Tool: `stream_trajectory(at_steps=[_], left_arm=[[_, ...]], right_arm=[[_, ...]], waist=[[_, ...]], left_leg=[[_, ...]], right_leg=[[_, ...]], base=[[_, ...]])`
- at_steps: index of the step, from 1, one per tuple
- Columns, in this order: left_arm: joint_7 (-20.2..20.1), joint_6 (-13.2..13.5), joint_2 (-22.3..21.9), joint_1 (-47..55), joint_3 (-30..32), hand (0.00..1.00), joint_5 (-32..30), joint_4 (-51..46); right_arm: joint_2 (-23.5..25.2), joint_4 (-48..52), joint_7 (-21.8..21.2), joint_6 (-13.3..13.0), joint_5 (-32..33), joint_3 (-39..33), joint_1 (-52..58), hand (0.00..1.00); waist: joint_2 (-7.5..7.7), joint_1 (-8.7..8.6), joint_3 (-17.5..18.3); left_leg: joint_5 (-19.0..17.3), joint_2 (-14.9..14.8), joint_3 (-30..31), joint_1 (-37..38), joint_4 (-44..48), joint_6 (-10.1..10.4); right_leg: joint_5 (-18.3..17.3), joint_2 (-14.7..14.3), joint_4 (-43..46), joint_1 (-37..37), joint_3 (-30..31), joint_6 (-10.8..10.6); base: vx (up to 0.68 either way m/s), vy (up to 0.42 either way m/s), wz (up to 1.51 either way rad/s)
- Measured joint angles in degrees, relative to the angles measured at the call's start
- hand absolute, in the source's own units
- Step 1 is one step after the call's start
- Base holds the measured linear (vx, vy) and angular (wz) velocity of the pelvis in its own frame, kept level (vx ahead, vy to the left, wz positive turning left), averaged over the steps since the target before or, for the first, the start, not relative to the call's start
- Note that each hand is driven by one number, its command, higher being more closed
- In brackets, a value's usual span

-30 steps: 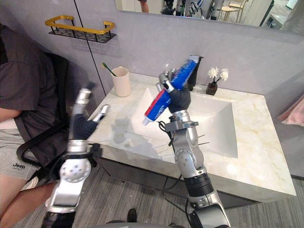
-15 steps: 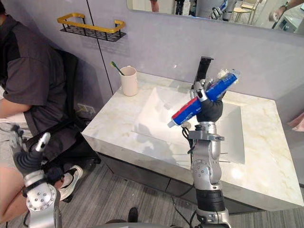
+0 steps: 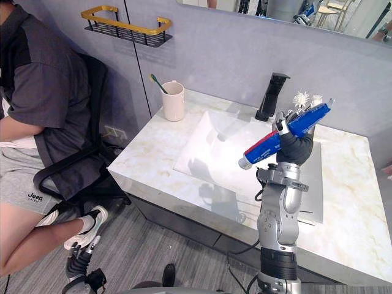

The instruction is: Organize washtable

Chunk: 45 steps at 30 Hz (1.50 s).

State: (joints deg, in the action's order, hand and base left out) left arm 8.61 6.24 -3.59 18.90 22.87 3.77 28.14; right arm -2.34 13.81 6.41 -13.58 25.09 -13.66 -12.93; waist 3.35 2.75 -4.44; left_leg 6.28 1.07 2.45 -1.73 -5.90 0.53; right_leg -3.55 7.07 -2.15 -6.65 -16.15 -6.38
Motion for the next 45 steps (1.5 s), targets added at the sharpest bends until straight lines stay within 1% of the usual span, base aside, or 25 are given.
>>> stream_trajectory(at_steps=[2, 3, 4, 5, 7, 8, 10, 11, 13, 14, 15, 19, 20, 22, 23, 26, 28, 31, 32, 33, 36, 37, 38, 40, 45], left_arm=[[-0.9, -0.6, 0.2, 0.0, -1.0, 0.0, 0.0, 2.5], [-0.9, -0.6, 0.8, 0.0, -1.7, 0.0, 0.0, 3.3], [-1.1, -0.8, 1.8, -0.3, -3.7, 0.0, -0.1, 4.6], [-1.1, -0.8, 2.1, -0.3, -4.3, 0.0, -0.2, 5.0], [-1.1, -0.8, 2.9, -0.6, -5.3, 0.0, -0.5, 6.3], [-1.2, -0.8, 3.0, -0.6, -5.3, 0.0, -0.5, 6.3], [-1.8, -0.8, 4.3, -1.9, -6.1, 0.0, -0.4, 7.2], [-2.1, -0.8, 4.7, -2.3, -6.4, 0.0, -0.4, 7.8], [-2.4, -0.7, 4.9, -2.6, -7.2, 0.0, -0.4, 8.5], [-2.5, -0.7, 4.9, -2.6, -7.6, 0.0, -0.4, 8.5], [-2.5, -0.6, 4.9, -2.8, -7.9, 0.0, -0.4, 8.5], [-2.4, -0.1, 5.0, -3.9, -8.4, 0.0, -0.1, 8.6], [-2.4, 0.0, 5.0, -4.4, -8.8, 0.0, 0.5, 8.7], [-2.3, 0.8, 5.0, -4.4, -8.9, 0.0, 0.9, 8.6], [-2.3, 0.8, 5.0, -4.5, -9.0, 0.0, 1.4, 8.7], [-2.2, 1.1, 5.1, -4.6, -9.1, 0.0, 2.3, 8.7], [-2.2, 1.3, 5.0, -4.9, -9.5, 0.0, 2.4, 8.7], [-2.1, 1.9, 5.0, -5.1, -9.8, 0.0, 2.9, 8.7], [-2.1, 1.9, 5.0, -5.4, -9.9, 0.0, 2.9, 8.7], [-2.1, 2.0, 4.9, -5.5, -10.1, 0.0, 2.9, 8.6], [-2.0, 2.1, 5.0, -5.5, -10.6, 0.0, 2.9, 8.6], [-2.0, 2.5, 5.1, -5.6, -11.1, 0.0, 2.9, 8.5], [-2.0, 2.7, 5.2, -5.6, -11.2, 0.0, 2.9, 8.6], [-2.0, 2.9, 5.3, -6.8, -11.7, 0.0, 2.9, 8.6], [-2.1, 3.2, 6.0, -7.7, -13.4, 0.0, 2.9, 8.4]], right_arm=[[-2.9, -2.3, 2.1, -0.4, -2.8, -0.1, -5.4, 1.0], [-4.0, -3.6, 2.6, -0.7, -3.4, -0.1, -7.2, 1.0], [-6.5, -6.1, 3.8, -0.9, -4.7, -0.6, -11.1, 1.0], [-7.8, -7.5, 4.2, -0.9, -5.4, -0.6, -13.5, 1.0], [-11.7, -13.4, 6.3, -1.2, -6.9, -0.3, -23.4, 1.0], [-12.8, -15.3, 7.0, -1.2, -7.6, 0.1, -26.3, 1.0], [-17.6, -19.8, 8.7, -1.2, -9.2, 1.5, -35.3, 1.0], [-18.4, -20.5, 8.9, -1.2, -9.6, 2.0, -37.1, 1.0], [-20.5, -24.3, 10.1, -1.3, -11.0, 5.3, -44.7, 1.0], [-21.1, -25.3, 10.3, -1.3, -11.7, 5.9, -46.2, 1.0], [-22.0, -26.8, 11.1, -1.3, -12.7, 7.0, -48.9, 1.0], [-22.9, -30.0, 13.1, -1.4, -15.2, 8.0, -55.5, 1.0], [-23.0, -31.1, 14.2, -1.3, -16.2, 8.0, -57.2, 1.0], [-23.0, -32.6, 15.7, -1.3, -16.8, 8.1, -59.1, 1.0], [-23.1, -34.0, 16.8, -1.2, -16.8, 8.1, -60.1, 1.0], [-23.1, -36.8, 18.6, -0.9, -17.5, 9.7, -62.4, 1.0], [-23.2, -37.5, 18.8, -0.5, -19.1, 10.3, -63.2, 1.0], [-23.2, -38.1, 19.9, 0.3, -20.5, 10.4, -63.9, 1.0], [-23.6, -38.5, 20.1, 0.4, -21.1, 10.4, -64.3, 1.0], [-24.0, -38.9, 20.6, 0.4, -21.2, 10.4, -64.5, 1.0], [-24.8, -40.1, 22.0, 0.7, -21.2, 10.4, -65.6, 1.0], [-25.6, -40.1, 22.4, 0.7, -21.2, 10.4, -65.6, 1.0], [-25.8, -40.1, 22.5, 0.7, -21.2, 10.4, -65.6, 1.0], [-27.0, -40.1, 22.9, 0.7, -21.2, 10.3, -65.7, 1.0], [-27.6, -40.2, 23.6, 1.2, -21.2, 10.2, -65.7, 1.0]], waist=[[0.22, 0.37, -0.1], [0.29, 0.89, -0.2], [0.48, 1.56, -0.3], [0.59, 1.7, -0.3], [0.83, 3.15, -0.8], [0.91, 3.41, -1.2], [1.24, 5.28, -2.5], [1.24, 5.63, -2.8], [1.25, 6.23, -3.5], [1.25, 6.43, -3.7], [1.32, 7.12, -4.3], [1.35, 8.43, -7.0], [1.32, 9.25, -7.2], [1.28, 9.8, -8.3], [1.29, 10.76, -9.2], [1.25, 11.35, -10.3], [1.19, 12.37, -11.1], [1.17, 12.84, -11.8], [1.04, 13.58, -12.3], [0.81, 13.91, -12.6], [0.19, 13.94, -13.5], [0.09, 14.29, -14.3], [0.07, 14.36, -14.5], [-0.15, 15.19, -14.9], [-0.39, 15.49, -16.2]], left_leg=[[0.1, 0.0, 0.2, -0.5, 0.0, 0.0], [0.1, -0.1, 0.3, -0.7, 0.0, 0.0], [0.1, -0.2, 0.4, -1.3, 0.0, 0.1], [0.2, -0.2, 0.6, -1.6, 0.0, 0.1], [0.6, -0.5, 0.7, -2.8, 0.3, 0.2], [0.8, -0.5, 0.7, -3.0, 0.3, 0.3], [1.2, -1.0, 1.3, -4.3, 0.3, 0.7], [1.4, -1.0, 1.7, -4.7, 0.3, 0.8], [1.7, -1.2, 2.2, -5.8, 0.4, 0.9], [1.7, -1.2, 2.4, -6.0, 0.4, 0.9], [1.8, -1.2, 2.7, -6.1, 0.4, 0.9], [2.3, -1.3, 3.7, -7.2, 0.4, 1.2], [2.5, -1.4, 4.0, -8.2, 0.4, 1.3], [2.8, -1.4, 4.8, -8.9, 0.4, 1.3], [2.8, -1.4, 5.2, -9.3, 0.4, 1.4], [3.2, -1.3, 6.5, -10.6, 0.4, 1.7], [3.2, -1.4, 6.6, -10.9, 0.4, 1.7], [3.4, -1.3, 8.0, -11.8, 0.4, 2.0], [3.4, -1.3, 8.3, -11.9, 0.4, 2.0], [3.4, -1.2, 8.4, -12.0, 0.4, 2.0], [3.5, -1.0, 9.2, -12.7, 0.4, 2.1], [3.6, -1.0, 9.4, -12.7, 0.4, 2.1], [3.6, -1.0, 9.6, -12.8, 0.4, 2.1], [3.8, -1.0, 10.2, -13.9, 0.4, 2.2], [4.0, -0.7, 11.5, -14.5, 0.4, 2.3]], right_leg=[[0.0, 0.0, 0.0, 0.6, 0.0, 0.0], [0.0, -0.1, 0.0, 0.8, 0.2, 0.0], [0.1, -0.2, 0.0, 1.0, 0.1, 0.0], [0.1, -0.2, 0.0, 1.1, -0.1, 0.1], [0.4, -0.6, -0.1, 2.1, -0.2, 0.4], [0.5, -0.6, -0.1, 2.3, -0.3, 0.5], [0.6, -1.2, -0.2, 3.3, -0.8, 0.7], [0.6, -1.3, -0.2, 3.5, -1.1, 0.7], [0.6, -1.6, -0.3, 4.3, -1.5, 0.8], [0.6, -1.6, -0.3, 4.4, -1.9, 0.8], [0.7, -1.7, -0.5, 4.4, -2.2, 0.8], [0.8, -2.0, -0.7, 4.8, -3.3, 1.0], [0.9, -2.2, -0.8, 5.7, -3.6, 1.2], [1.0, -2.3, -0.9, 6.0, -4.3, 1.2], [1.0, -2.4, -1.0, 6.1, -4.7, 1.2], [1.0, -2.7, -1.3, 6.6, -6.0, 1.3], [1.0, -2.8, -1.5, 6.8, -6.1, 1.3], [1.0, -3.1, -2.1, 6.9, -7.6, 1.2], [0.9, -3.1, -2.1, 6.9, -7.6, 1.2], [0.9, -3.1, -2.2, 6.9, -7.8, 1.2], [0.9, -3.1, -2.2, 7.1, -8.9, 1.2], [0.8, -3.2, -2.2, 7.1, -9.1, 1.2], [0.8, -3.2, -2.2, 7.2, -9.2, 1.2], [0.8, -3.3, -2.2, 8.1, -9.6, 1.2], [0.5, -3.4, -2.2, 8.2, -11.1, 1.2]], base=[[0.0, 0.0, 0.0], [0.0, 0.0, 0.0], [0.0, -0.019, 0.04], [0.0, -0.017, 0.09], [0.01, -0.015, 0.05], [0.0, 0.0, 0.0], [-0.01, -0.036, 0.13], [0.0, -0.045, 0.19], [-0.01, -0.037, 0.14], [0.0, -0.023, 0.13], [0.0, -0.017, 0.15], [-0.03, -0.015, 0.14], [-0.04, -0.009, 0.11], [-0.01, -0.007, 0.18], [-0.01, -0.009, 0.22], [0.0, -0.01, 0.2], [0.01, -0.011, 0.1], [0.03, -0.015, 0.22], [0.02, -0.001, 0.04], [0.01, 0.008, 0.12], [0.0, 0.019, 0.15], [-0.01, 0.025, 0.11], [-0.01, 0.027, 0.09], [-0.01, 0.021, 0.09], [0.01, 0.017, 0.14]])
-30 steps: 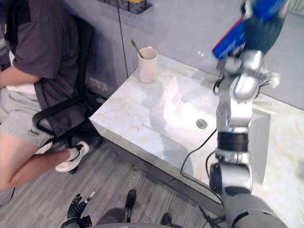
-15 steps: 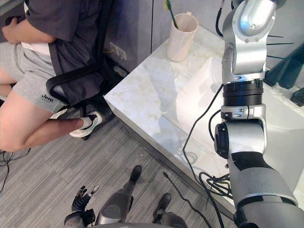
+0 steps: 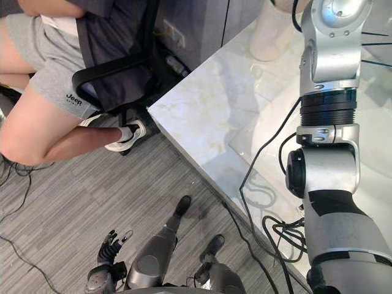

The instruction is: Organize washtable

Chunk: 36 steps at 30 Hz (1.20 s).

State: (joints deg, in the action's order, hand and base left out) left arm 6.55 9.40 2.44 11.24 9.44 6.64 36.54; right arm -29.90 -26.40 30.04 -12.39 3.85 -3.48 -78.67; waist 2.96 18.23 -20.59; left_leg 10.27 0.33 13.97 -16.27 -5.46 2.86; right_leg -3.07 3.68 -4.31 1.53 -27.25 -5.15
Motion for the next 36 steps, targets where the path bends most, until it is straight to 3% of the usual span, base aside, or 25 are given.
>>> stream_trajectory(at_steps=[14, 15, 36], left_arm=[[1.3, 0.8, 0.9, -1.2, -2.3, 0.0, 0.0, -0.8], [1.3, 0.9, 0.9, -1.2, -2.3, 0.0, 0.0, -0.9], [2.6, 0.9, 1.2, -1.2, -3.0, 0.0, 0.0, -1.2]], right_arm=[[-0.8, -3.6, -0.2, 0.4, -0.1, 1.8, 0.0, 1.0], [-1.0, -3.9, -0.2, 0.5, -0.1, 1.9, 0.0, 0.0], [-1.1, -5.0, -0.1, 1.8, -2.3, 2.6, 5.7, 0.0]], waist=[[-0.17, 0.15, -2.4], [-0.17, 0.16, -2.4], [-0.14, -0.35, -2.4]], left_leg=[[0.2, 0.0, 0.5, -1.0, 0.0, 0.2], [0.2, 0.0, 0.8, -1.0, 0.0, 0.2], [0.2, -0.6, 0.1, 1.1, 0.0, 0.3]], right_leg=[[-0.3, -0.1, 0.3, 0.7, -0.9, 0.0], [-0.5, -0.1, 0.4, 0.7, -1.0, 0.1], [-1.8, 0.2, 3.2, 0.2, -0.5, 0.2]], base=[[0.0, 0.013, 0.02], [0.01, 0.023, 0.05], [-0.01, 0.026, -0.02]])
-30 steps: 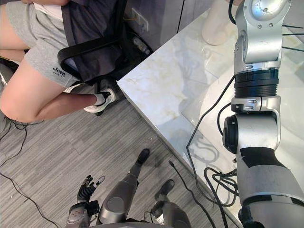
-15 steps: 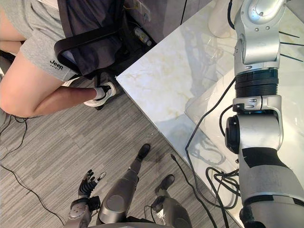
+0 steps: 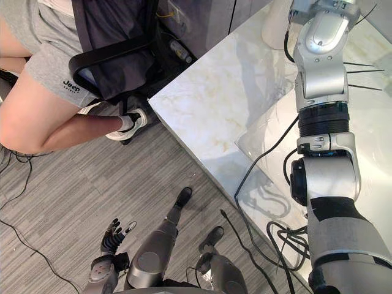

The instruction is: Organize washtable

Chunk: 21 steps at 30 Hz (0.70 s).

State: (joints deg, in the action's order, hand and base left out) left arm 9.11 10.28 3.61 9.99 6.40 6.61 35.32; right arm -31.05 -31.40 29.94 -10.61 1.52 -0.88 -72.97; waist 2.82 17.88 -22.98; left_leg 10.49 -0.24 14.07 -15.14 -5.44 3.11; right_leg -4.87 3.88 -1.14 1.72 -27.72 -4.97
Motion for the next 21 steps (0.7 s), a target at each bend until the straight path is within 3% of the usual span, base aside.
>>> stream_trajectory(at_steps=[12, 14, 17, 21], left_arm=[[-0.2, -1.1, 0.1, 0.0, 0.2, 0.0, -0.1, 0.1], [-0.2, -1.1, 0.1, 0.0, 0.6, 0.0, -0.1, 0.1], [-0.3, -1.4, 0.9, 0.2, 1.2, 0.0, -0.1, 0.3], [-0.4, -1.9, 1.3, 0.2, 3.2, 0.0, -0.2, 1.3]], right_arm=[[0.9, 9.0, -0.1, 0.0, -1.3, -3.4, 5.7, 0.0], [0.6, 12.5, -0.1, 0.0, -1.8, -4.3, 7.5, 0.0], [0.0, 19.7, -0.7, -0.1, -2.3, -4.9, 12.4, 0.0], [-4.4, 28.7, -3.5, -0.7, -4.0, -6.2, 21.0, 0.0]], waist=[[0.51, -1.48, 0.3], [1.22, -1.83, 0.8], [3.69, -3.39, 2.7], [6.68, -6.44, 6.1]], left_leg=[[0.2, 0.1, 0.1, 1.6, 0.0, 0.0], [0.2, 0.0, 0.0, 2.1, 0.0, 0.0], [0.2, -0.1, -0.5, 2.6, 0.0, 0.0], [-0.1, -0.3, -3.0, 4.5, 0.0, -0.3]], right_leg=[[0.0, 0.1, 0.1, -1.7, -0.1, 0.0], [0.0, 0.0, -0.1, -2.3, -0.1, 0.0], [0.0, -0.1, -0.2, -2.7, 0.2, 0.0], [0.1, 0.2, -0.1, -3.6, 2.3, 0.1]], base=[[-0.01, 0.016, 0.01], [0.0, 0.0, 0.0], [-0.01, 0.01, -0.05], [-0.03, 0.037, -0.24]])
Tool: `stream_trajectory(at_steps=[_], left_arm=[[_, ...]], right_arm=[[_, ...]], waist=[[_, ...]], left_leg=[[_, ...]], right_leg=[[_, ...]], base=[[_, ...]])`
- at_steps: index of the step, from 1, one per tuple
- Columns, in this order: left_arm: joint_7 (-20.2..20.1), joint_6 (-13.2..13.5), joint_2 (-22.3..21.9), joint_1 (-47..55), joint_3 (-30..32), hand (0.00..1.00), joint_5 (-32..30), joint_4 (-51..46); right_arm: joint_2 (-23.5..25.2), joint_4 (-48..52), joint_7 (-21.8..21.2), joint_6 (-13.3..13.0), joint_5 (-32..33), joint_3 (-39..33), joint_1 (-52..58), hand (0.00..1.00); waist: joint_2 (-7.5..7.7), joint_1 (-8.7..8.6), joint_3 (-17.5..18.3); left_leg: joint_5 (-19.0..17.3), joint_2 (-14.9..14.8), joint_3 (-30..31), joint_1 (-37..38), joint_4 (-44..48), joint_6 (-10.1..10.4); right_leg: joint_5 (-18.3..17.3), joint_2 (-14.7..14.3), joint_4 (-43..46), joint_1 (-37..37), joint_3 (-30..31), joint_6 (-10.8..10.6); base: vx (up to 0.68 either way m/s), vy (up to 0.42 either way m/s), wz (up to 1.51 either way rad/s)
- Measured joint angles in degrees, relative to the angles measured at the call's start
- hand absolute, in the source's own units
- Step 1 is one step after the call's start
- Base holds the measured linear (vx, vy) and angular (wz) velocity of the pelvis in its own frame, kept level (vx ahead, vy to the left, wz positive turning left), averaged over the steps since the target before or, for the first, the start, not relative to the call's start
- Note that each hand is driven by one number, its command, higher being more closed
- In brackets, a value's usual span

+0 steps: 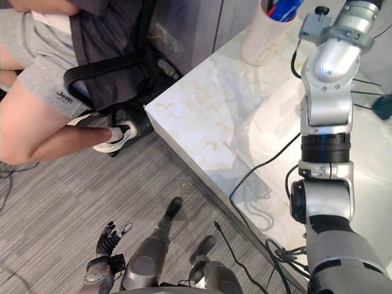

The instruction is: Organize washtable

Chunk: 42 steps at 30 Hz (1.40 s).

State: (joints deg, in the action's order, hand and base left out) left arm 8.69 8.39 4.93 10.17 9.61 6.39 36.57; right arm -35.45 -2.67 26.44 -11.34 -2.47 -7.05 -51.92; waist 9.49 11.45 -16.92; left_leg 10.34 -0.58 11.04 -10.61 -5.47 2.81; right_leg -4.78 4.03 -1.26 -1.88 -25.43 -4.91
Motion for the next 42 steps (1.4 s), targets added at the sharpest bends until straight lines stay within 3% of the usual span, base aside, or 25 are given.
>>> stream_trajectory(at_steps=[5, 10, 11, 13, 14, 16, 17, 20, 23, 25, 29, 31, 37, 42], left_arm=[[-0.5, -0.7, 0.1, 1.2, 0.4, 0.0, -0.2, 2.1], [-1.0, -1.3, -1.3, 4.5, 4.1, 0.0, -0.3, 3.7], [-1.0, -1.4, -1.5, 4.7, 4.7, 0.0, -0.3, 4.2], [-1.0, -1.7, -2.1, 5.7, 7.0, 0.0, -0.3, 5.4], [-1.0, -1.7, -2.5, 5.8, 7.7, 0.0, -0.3, 5.8], [-1.1, -1.9, -3.9, 6.1, 11.6, 0.0, -0.3, 6.3], [-1.1, -1.9, -4.3, 6.1, 12.7, 0.0, -0.3, 6.3], [-1.2, -2.6, -7.7, 6.3, 13.7, 0.0, -0.3, 6.3], [-1.2, -3.0, -9.3, 6.2, 13.4, 0.0, -0.4, 6.8], [-1.1, -3.0, -9.2, 6.1, 12.6, 0.0, -0.4, 6.9], [-1.1, -3.1, -9.1, 6.2, 9.9, 0.0, -0.2, 7.2], [-1.3, -3.0, -8.5, 6.0, 7.7, 0.0, -0.1, 7.2], [-3.0, -2.9, -6.2, 4.6, 3.0, 0.0, 0.0, 8.7], [-4.0, -2.7, -3.8, 2.6, -0.8, 0.0, -2.8, 11.0]], right_arm=[[-4.0, 8.2, -1.7, -2.7, -0.5, -11.9, 15.2, 0.0], [-3.9, 10.8, -0.9, -3.8, -0.4, -38.4, 35.3, 0.0], [-3.6, 10.8, -0.7, -3.9, -0.4, -40.8, 37.5, 0.0], [0.3, 10.7, 0.3, -4.1, -0.2, -50.4, 45.6, 0.0], [1.9, 10.7, 0.7, -4.1, 0.2, -51.9, 47.5, 0.0], [11.6, 10.7, 1.6, -4.1, 1.9, -55.1, 55.4, 0.0], [14.4, 10.7, 2.0, -4.0, 2.2, -55.0, 57.7, 0.0], [29.9, 10.7, 2.7, -1.8, 3.2, -51.3, 68.4, 0.0], [38.0, 5.3, 3.4, -0.5, 8.3, -45.4, 72.6, 0.0], [39.5, -0.5, 2.8, 0.7, 11.4, -41.8, 73.4, 0.0], [40.4, -14.6, -3.9, 2.5, 16.1, -31.2, 73.7, 0.0], [40.2, -22.8, -9.4, 3.3, 17.4, -24.1, 73.6, 0.0], [39.9, -36.8, -20.6, 5.3, 11.3, -16.1, 73.6, 0.0], [38.7, -45.0, -24.2, 5.7, 6.0, -13.6, 71.9, 0.0]], waist=[[0.89, -3.45, 6.3], [-0.04, -9.26, 11.4], [-0.27, -9.58, 11.8], [-1.07, -12.11, 13.9], [-1.24, -12.56, 14.2], [-1.45, -14.02, 15.7], [-1.53, -14.02, 15.9], [-3.24, -13.92, 17.0], [-4.67, -13.87, 17.4], [-5.31, -13.79, 17.4], [-6.19, -13.58, 17.0], [-6.51, -12.98, 16.7], [-6.51, -11.4, 16.1], [-6.0, -11.28, 14.0]], left_leg=[[-0.9, -0.4, -2.9, 2.1, 0.0, -0.4], [-1.9, -0.6, -6.1, 5.2, -0.1, -0.6], [-2.0, -0.6, -6.5, 5.6, -0.1, -0.7], [-2.4, -0.9, -7.6, 6.3, -0.1, -0.5], [-2.6, -1.0, -8.0, 6.6, -0.2, -0.3], [-2.9, -1.4, -9.7, 7.3, -0.1, 0.0], [-3.1, -1.6, -10.1, 7.6, -0.1, 0.1], [-3.9, -2.5, -12.1, 9.3, -0.1, 0.0], [-4.8, -2.7, -13.1, 11.1, -0.1, -0.3], [-5.3, -2.7, -13.9, 11.9, -0.1, -0.4], [-6.0, -2.5, -16.5, 13.7, -0.4, -0.6], [-6.2, -2.4, -18.6, 14.0, -0.4, -0.9], [-6.7, -0.9, -18.1, 14.4, -0.4, -1.4], [-6.5, 0.6, -15.6, 15.6, -0.4, -1.7]], right_leg=[[0.0, 0.3, 0.0, -0.4, 2.4, 0.1], [0.1, 0.7, -0.1, -2.0, 5.4, -0.1], [0.0, 0.7, -0.1, -2.2, 5.7, -0.2], [-0.1, 0.7, -0.1, -2.2, 6.9, -0.5], [-0.1, 0.8, -0.1, -2.3, 6.9, -0.5], [0.2, 0.8, -0.3, -2.4, 6.5, -0.4], [0.2, 0.8, -0.4, -2.5, 6.3, -0.2], [0.3, 1.2, 0.2, -3.4, 5.0, -0.2], [-0.2, 1.7, 1.3, -4.4, 5.0, -0.3], [-0.5, 2.1, 2.3, -4.5, 5.0, -0.4], [-1.6, 3.2, 4.8, -4.9, 5.2, -0.6], [-2.1, 3.9, 5.4, -4.9, 5.0, -0.6], [-2.9, 5.3, 6.1, -5.9, 3.6, -1.0], [-3.0, 6.3, 5.7, -8.2, 2.3, -2.8]], base=[[-0.03, 0.026, -0.3], [0.0, 0.011, -0.31], [0.01, 0.003, -0.31], [0.02, -0.007, -0.33], [0.02, -0.014, -0.42], [0.01, -0.016, -0.43], [0.01, -0.022, -0.38], [-0.01, -0.026, -0.26], [-0.01, -0.008, -0.14], [-0.02, 0.006, -0.14], [-0.02, 0.029, -0.12], [0.01, 0.038, 0.05], [0.07, 0.025, 0.13], [0.08, 0.005, 0.18]])
